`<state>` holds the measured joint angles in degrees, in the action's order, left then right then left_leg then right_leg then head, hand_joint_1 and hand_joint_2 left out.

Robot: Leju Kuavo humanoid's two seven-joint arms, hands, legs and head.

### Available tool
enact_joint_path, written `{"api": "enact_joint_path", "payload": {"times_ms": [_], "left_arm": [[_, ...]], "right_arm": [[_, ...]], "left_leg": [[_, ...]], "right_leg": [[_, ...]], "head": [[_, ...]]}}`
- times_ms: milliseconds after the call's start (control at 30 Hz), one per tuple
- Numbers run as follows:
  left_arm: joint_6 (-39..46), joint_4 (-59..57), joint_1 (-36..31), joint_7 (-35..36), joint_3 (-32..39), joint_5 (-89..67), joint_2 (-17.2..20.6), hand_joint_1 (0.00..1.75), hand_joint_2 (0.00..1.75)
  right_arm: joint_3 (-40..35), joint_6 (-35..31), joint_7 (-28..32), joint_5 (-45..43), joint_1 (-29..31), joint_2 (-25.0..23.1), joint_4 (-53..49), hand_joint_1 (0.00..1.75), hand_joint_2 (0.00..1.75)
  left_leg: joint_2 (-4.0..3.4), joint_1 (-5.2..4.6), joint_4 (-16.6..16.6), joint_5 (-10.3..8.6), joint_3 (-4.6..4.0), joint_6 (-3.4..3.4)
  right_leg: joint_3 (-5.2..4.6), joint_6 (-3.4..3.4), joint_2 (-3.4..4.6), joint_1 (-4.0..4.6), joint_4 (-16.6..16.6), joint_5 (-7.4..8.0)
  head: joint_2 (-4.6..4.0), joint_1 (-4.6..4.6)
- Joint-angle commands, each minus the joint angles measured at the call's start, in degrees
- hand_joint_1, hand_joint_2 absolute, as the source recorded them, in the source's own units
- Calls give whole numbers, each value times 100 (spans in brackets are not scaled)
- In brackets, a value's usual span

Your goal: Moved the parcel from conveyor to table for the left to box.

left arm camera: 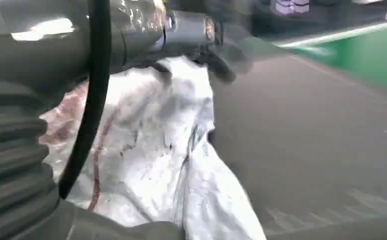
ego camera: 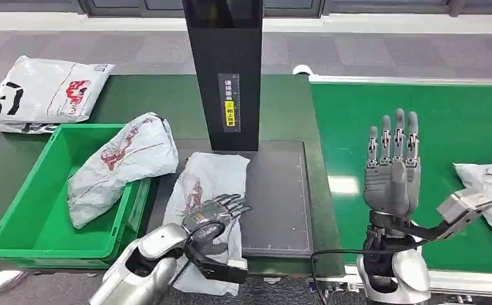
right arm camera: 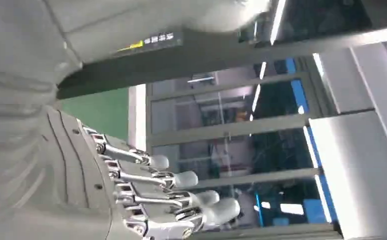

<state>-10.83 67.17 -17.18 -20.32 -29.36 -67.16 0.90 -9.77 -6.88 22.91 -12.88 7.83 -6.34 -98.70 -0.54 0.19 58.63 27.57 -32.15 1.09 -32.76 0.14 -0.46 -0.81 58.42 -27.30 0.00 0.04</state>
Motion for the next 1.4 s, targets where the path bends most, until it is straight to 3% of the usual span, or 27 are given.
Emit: {"api": "enact_joint_path", "payload": {"times_ms": [33,133,200,233,267,300,333,367,400,433,467,500,533,567,600,633,667,700,733,767,800,967,1200,1400], "left_arm": [[-456,-3567,-1898,-277,-1502,671,766,0,175],[-455,-4022,-2214,-207,-1626,698,770,0,175],[-641,-4234,-2444,-304,-1697,745,770,33,175],[-718,-4279,-2515,-342,-1740,740,776,19,175],[-869,-4366,-2638,-433,-1808,757,757,19,175],[-995,-4427,-2718,-502,-1882,751,739,63,175],[-1097,-4499,-2822,-564,-1965,744,723,175,175],[-1124,-4510,-2857,-573,-1995,738,722,175,175],[-1197,-4523,-2951,-657,-2074,705,702,175,175],[-1280,-4542,-3059,-763,-2094,743,651,175,175],[-1336,-4555,-3135,-831,-2096,783,602,175,175],[-1381,-4567,-3210,-885,-2092,827,548,175,175],[-1409,-4568,-3278,-911,-2109,837,500,175,175],[-1428,-4560,-3336,-937,-2133,838,460,175,175],[-1421,-4557,-3401,-950,-2135,862,407,175,175],[-1385,-4575,-3468,-969,-2168,906,362,175,175],[-1330,-4552,-3492,-965,-2167,933,349,175,175],[-1288,-4533,-3517,-975,-2153,974,329,175,175],[-1260,-4506,-3553,-996,-2139,1015,306,175,175],[-1194,-4451,-3578,-1028,-2114,1102,298,175,175],[-1191,-4422,-3622,-1050,-2111,1145,274,175,175],[-1213,-4419,-3640,-1047,-2114,1152,264,175,175],[-920,-3097,-3538,-1279,-1818,2554,445,175,175],[-907,-3093,-3515,-1282,-1828,2551,468,175,175]], "right_arm": [[370,115,35,-106,272,-173,569,0,175],[420,116,34,-95,280,-240,519,0,175],[462,96,49,-96,298,-260,493,0,175],[475,91,52,-96,308,-269,483,0,175],[502,75,67,-96,305,-286,460,0,175],[520,65,77,-97,295,-296,434,0,175],[540,50,101,-96,273,-303,396,0,175],[543,46,102,-95,263,-304,383,0,175],[576,23,167,-100,235,-308,329,0,175],[608,0,215,-111,178,-307,268,0,175],[624,-13,236,-117,139,-299,232,0,175],[644,-26,263,-129,107,-295,193,0,175],[655,-32,280,-140,70,-287,170,0,175],[662,-34,295,-147,47,-276,155,0,175],[674,-35,327,-159,11,-261,140,0,175],[676,-38,366,-174,-17,-242,128,0,175],[682,-42,386,-183,-32,-235,117,0,175],[690,-48,400,-187,-40,-226,102,0,175],[697,-54,408,-191,-53,-219,92,0,175],[698,-62,410,-192,-62,-207,78,0,175],[702,-67,412,-193,-68,-202,71,0,175],[702,-68,412,-193,-69,-201,69,0,175],[819,-158,416,-204,-231,-239,-243,0,175],[816,-158,416,-204,-225,-244,-237,0,175]], "left_leg": [[11,4,-11,-13,6,4],[13,8,-3,-16,-3,6],[5,9,-8,-28,-12,7],[9,9,-2,-19,-8,8],[7,10,-7,-39,-46,9],[9,12,-1,-37,-85,7],[7,10,11,46,-89,-7],[-3,14,-11,-6,-165,-3],[-4,13,11,115,-160,-3],[-13,13,10,161,-216,-1],[-3,6,58,449,-156,-19],[-3,8,57,534,-214,-20],[-2,3,75,832,-170,-33],[11,-13,57,1039,-108,-59],[18,-19,26,1046,-120,-78],[20,-35,5,993,-100,-94],[29,-39,-12,759,-114,-118],[18,-8,-76,381,-76,-135],[50,-6,-227,-95,-51,-125],[62,6,-63,-185,-162,118],[67,11,-91,-332,-152,94],[35,6,-92,-254,-167,89],[40,4,-85,-251,-193,94],[37,5,-93,-249,-201,89]], "right_leg": [[9,-4,-4,3,-10,10],[3,-4,-3,7,-5,15],[-7,-7,7,6,-6,29],[8,-6,-1,8,0,23],[-13,-9,3,11,-3,42],[-27,-5,-4,13,5,40],[-39,-11,-6,10,18,-26],[-118,-14,7,16,-4,40],[-118,-12,-2,2,19,5],[-183,-23,4,-7,13,6],[-122,-10,-18,-17,59,-245],[-172,-6,-19,-16,57,-278],[-150,7,-30,-21,54,-407],[-107,27,-46,-33,1,-376],[-121,35,-49,-37,-63,-193],[-117,-35,-47,-41,-186,411],[-118,-42,-45,-31,-142,231],[-114,-51,-12,4,-167,323],[-97,-97,-23,16,-217,277],[-250,-89,-13,11,-27,255],[-224,-100,-16,10,-6,243],[-258,-97,19,7,6,240],[-281,-95,13,5,10,237],[-279,-91,14,5,-1,239]], "head": [[0,2],[0,2],[0,0],[0,2],[0,0],[0,2],[0,2],[0,2],[0,2],[0,2],[0,2],[0,4],[0,2],[0,2],[0,-6],[0,-13],[0,-13],[0,-18],[0,2],[0,-13],[0,-13],[0,-15],[0,-13],[0,-13]]}}
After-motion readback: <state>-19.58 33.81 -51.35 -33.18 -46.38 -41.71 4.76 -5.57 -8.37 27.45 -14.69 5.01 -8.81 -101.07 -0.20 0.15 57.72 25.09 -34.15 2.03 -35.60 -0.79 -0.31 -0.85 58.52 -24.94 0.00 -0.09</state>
